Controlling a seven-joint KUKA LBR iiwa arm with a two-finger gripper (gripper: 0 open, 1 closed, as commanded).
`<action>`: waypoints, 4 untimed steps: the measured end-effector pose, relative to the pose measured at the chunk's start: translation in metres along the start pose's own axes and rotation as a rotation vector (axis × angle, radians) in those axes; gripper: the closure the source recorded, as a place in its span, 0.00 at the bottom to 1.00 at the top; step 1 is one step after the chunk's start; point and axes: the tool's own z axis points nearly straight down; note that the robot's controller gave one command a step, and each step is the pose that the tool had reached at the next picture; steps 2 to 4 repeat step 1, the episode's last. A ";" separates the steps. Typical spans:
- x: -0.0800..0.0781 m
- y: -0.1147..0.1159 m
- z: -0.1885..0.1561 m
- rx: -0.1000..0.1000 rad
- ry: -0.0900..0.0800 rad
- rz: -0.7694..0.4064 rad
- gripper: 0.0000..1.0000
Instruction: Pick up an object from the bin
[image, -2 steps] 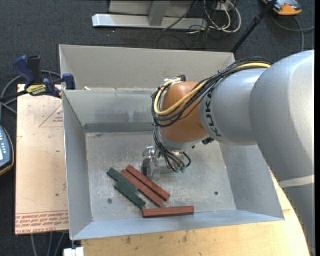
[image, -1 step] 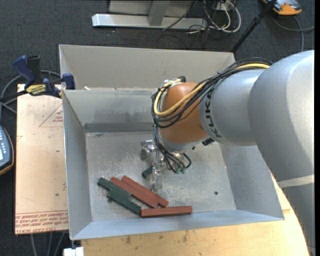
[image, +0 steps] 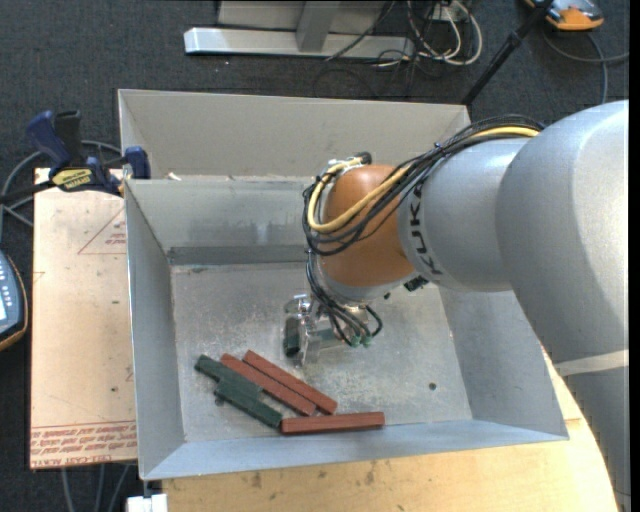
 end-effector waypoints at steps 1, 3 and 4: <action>0.002 -0.011 -0.140 0.001 -0.009 0.002 1.00; 0.002 -0.011 -0.140 0.001 -0.009 0.002 1.00; 0.002 -0.011 -0.140 0.001 -0.009 0.002 1.00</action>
Offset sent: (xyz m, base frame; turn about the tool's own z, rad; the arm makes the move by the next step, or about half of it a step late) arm -0.0037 -0.0117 0.1348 0.0003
